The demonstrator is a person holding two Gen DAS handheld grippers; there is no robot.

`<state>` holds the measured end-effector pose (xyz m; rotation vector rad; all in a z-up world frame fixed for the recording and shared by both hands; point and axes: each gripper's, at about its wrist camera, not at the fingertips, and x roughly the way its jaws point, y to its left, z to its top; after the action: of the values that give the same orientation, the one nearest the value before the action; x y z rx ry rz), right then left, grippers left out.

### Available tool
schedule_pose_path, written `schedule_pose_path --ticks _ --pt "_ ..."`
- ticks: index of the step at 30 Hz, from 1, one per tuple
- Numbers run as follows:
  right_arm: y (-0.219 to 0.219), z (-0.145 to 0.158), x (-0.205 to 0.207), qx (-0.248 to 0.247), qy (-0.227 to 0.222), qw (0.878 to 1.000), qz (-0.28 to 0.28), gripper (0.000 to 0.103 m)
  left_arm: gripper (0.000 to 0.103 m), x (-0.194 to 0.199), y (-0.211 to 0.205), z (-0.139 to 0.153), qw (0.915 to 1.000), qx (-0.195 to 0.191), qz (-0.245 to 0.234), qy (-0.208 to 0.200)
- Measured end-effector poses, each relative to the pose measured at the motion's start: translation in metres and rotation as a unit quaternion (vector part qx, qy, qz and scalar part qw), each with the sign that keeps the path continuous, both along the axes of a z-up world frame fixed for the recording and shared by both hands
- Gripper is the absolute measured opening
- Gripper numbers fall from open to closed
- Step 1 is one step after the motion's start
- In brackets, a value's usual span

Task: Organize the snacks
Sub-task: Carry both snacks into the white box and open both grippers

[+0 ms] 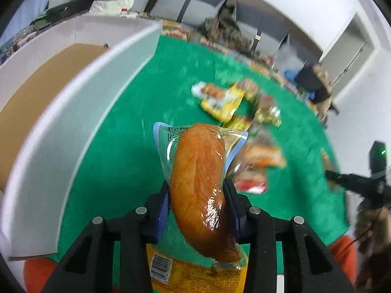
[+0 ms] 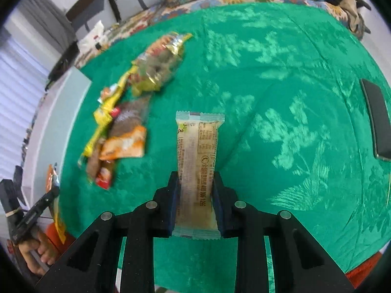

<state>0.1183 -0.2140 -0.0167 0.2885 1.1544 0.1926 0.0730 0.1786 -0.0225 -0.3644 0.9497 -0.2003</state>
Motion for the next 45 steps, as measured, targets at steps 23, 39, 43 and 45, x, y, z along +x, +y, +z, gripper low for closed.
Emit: schedule_pose_path --ticks 23,39,43,45 --pt "0.403 0.125 0.043 0.181 -0.080 0.934 0.298 0.049 0.079 0.008 0.232 0.063 0.9602 0.170 0.221 0.002" --pt "0.153 -0.023 0.027 -0.148 -0.119 0.974 0.123 0.062 0.098 0.032 0.150 0.038 0.9667 0.202 0.145 -0.062" --pt "0.034 -0.048 0.014 -0.199 -0.110 0.974 0.022 0.062 0.098 0.047 0.115 0.018 0.9640 0.240 0.113 -0.023" --pt "-0.001 -0.052 0.014 -0.208 -0.110 0.972 -0.008 0.062 0.098 0.044 0.105 0.020 0.9613 0.249 0.115 -0.029"
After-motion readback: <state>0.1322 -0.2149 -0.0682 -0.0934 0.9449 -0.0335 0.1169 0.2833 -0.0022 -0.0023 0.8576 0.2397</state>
